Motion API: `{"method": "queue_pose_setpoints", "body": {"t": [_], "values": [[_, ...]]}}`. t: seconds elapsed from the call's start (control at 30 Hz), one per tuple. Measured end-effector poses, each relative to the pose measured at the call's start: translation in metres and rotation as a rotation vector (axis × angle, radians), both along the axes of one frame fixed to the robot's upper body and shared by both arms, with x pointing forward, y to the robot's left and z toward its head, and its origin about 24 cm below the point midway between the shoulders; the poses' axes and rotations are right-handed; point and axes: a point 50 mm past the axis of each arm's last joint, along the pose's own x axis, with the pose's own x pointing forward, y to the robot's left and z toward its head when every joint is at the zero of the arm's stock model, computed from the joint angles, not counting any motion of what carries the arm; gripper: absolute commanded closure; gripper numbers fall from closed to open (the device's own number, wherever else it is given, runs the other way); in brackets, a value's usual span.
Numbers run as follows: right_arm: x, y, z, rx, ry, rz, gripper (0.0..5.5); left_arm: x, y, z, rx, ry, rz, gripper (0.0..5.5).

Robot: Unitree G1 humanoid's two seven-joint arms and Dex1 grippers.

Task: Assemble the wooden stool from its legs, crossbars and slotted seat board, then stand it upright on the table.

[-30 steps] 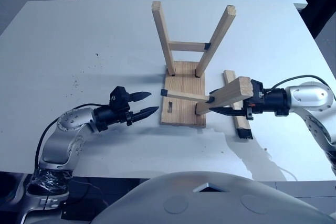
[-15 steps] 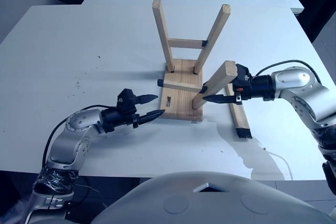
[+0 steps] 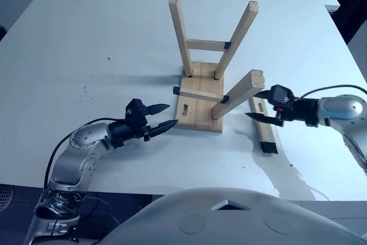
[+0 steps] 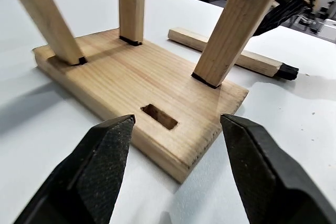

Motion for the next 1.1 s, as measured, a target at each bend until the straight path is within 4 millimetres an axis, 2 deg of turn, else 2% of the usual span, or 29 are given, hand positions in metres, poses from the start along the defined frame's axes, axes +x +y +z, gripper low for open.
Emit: {"method": "queue_pose_setpoints", "body": {"t": [0.07, 0.17, 0.23, 0.4, 0.53, 0.63, 0.83, 1.03, 1.1], "values": [[-0.014, -0.001, -0.002, 0.032, -0.018, -0.149, 1.69, -0.004, 0.003, 0.0, 0.003, 0.001, 0.025, 2.47], [-0.042, 0.014, -0.011, 0.126, 0.022, -0.346, 1.69, -0.009, 0.01, 0.001, 0.011, 0.001, 0.071, 2.47], [-0.051, 0.021, -0.014, 0.164, 0.048, -0.421, 1.69, -0.009, 0.012, 0.002, 0.016, -0.003, 0.087, 2.47], [-0.05, 0.021, -0.026, 0.132, 0.008, -0.601, 1.69, -0.007, 0.009, 0.004, 0.014, -0.016, 0.085, 2.47], [-0.053, 0.014, -0.042, 0.064, -0.014, -0.654, 1.69, -0.003, 0.008, 0.007, 0.015, -0.026, 0.073, 2.47], [-0.057, 0.015, -0.05, 0.075, -0.015, -0.662, 1.69, -0.002, 0.009, 0.007, 0.019, -0.028, 0.065, 2.47], [-0.062, 0.024, -0.057, 0.143, 0.011, -0.686, 1.69, -0.001, 0.01, 0.006, 0.02, -0.018, 0.062, 2.47], [-0.062, 0.011, -0.058, 0.124, 0.024, -0.764, 1.69, -0.001, 0.011, 0.006, 0.021, -0.014, 0.064, 2.47], [-0.062, 0.013, -0.058, 0.129, 0.032, -0.759, 1.69, -0.001, 0.011, 0.006, 0.022, -0.014, 0.066, 2.47]]}}
